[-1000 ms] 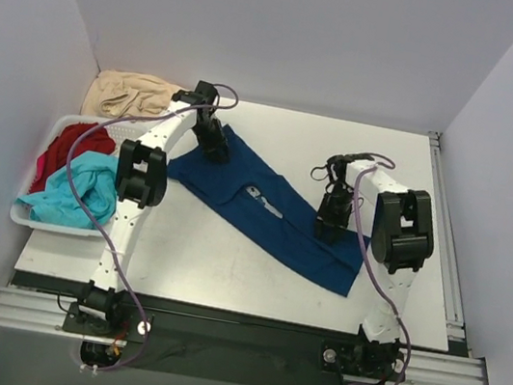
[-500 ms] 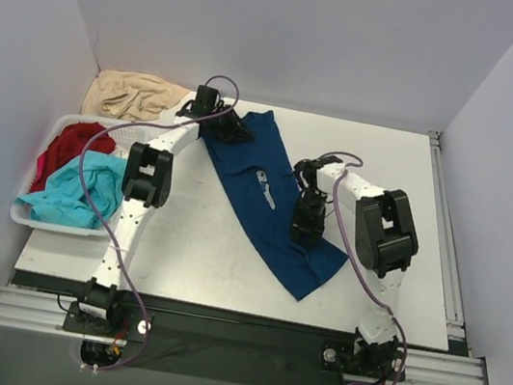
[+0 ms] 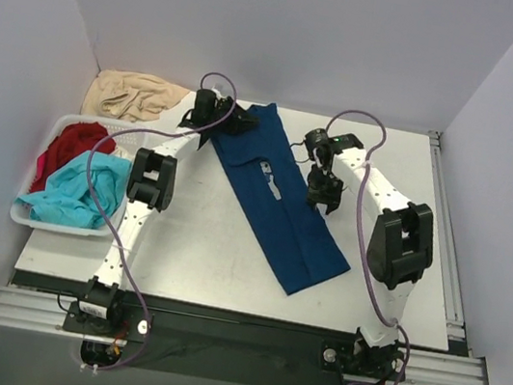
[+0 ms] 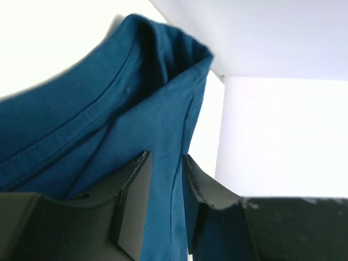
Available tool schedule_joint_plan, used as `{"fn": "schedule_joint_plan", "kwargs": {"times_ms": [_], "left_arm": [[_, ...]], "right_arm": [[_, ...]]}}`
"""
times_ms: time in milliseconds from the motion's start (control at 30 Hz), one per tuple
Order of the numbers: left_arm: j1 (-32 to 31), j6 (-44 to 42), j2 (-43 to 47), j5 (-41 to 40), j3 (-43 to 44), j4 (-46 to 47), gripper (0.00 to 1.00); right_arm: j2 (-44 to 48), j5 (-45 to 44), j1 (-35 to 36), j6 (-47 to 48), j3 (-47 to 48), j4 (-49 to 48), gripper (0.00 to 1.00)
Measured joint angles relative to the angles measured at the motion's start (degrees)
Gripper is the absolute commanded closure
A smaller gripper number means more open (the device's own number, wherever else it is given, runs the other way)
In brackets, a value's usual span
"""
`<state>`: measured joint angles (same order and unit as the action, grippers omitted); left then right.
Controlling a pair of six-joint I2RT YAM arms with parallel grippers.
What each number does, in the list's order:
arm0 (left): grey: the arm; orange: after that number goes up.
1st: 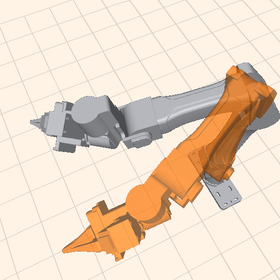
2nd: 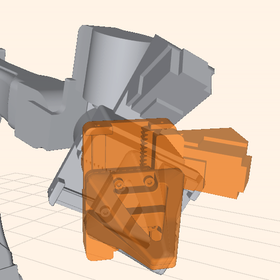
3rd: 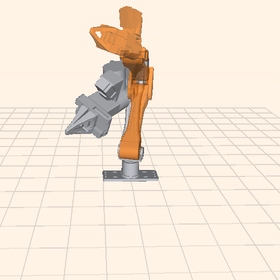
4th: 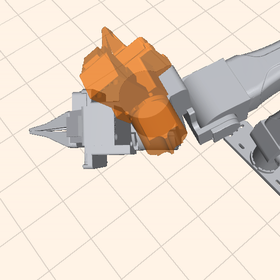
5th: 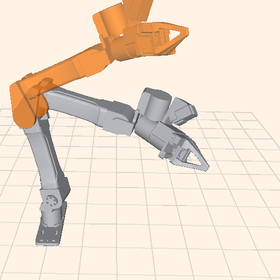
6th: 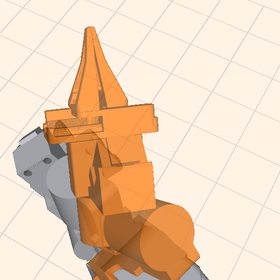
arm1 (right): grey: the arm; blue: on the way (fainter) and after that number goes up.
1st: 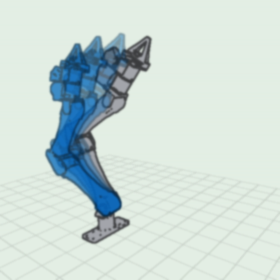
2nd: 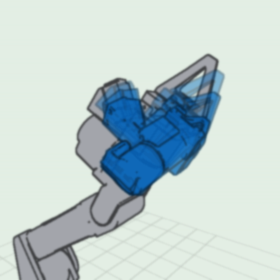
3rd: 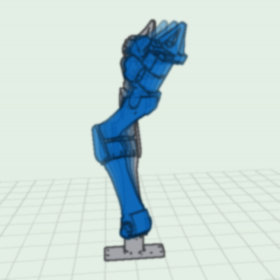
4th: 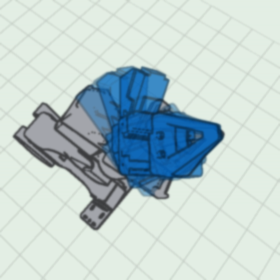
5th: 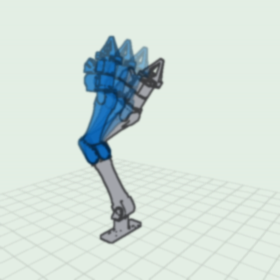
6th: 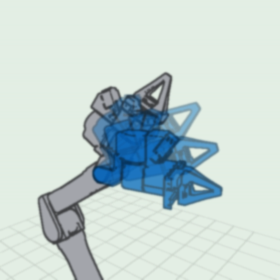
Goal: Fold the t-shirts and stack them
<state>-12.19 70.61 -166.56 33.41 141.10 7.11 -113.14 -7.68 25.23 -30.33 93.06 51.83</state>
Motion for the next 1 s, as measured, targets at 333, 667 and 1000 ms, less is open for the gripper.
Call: {"fn": "schedule_joint_plan", "kwargs": {"times_ms": [333, 667, 1000], "left_arm": [[0.7, -1.33, 2.01, 0.31, -2.97, 5.92, 0.6], [1.16, -25.55, 25.64, -13.05, -11.43, -25.75, 0.61], [1.44, -36.41, 38.84, -22.05, -17.05, -35.71, 0.62]], "right_arm": [[1.92, -1.99, 0.39, 7.17, 4.37, -0.5, 0.48], [2.69, 5.51, 3.61, 16.35, -9.11, -11.61, 0.2], [2.64, 12.07, 4.04, 20.96, -11.28, -17.81, 0.21]]}}
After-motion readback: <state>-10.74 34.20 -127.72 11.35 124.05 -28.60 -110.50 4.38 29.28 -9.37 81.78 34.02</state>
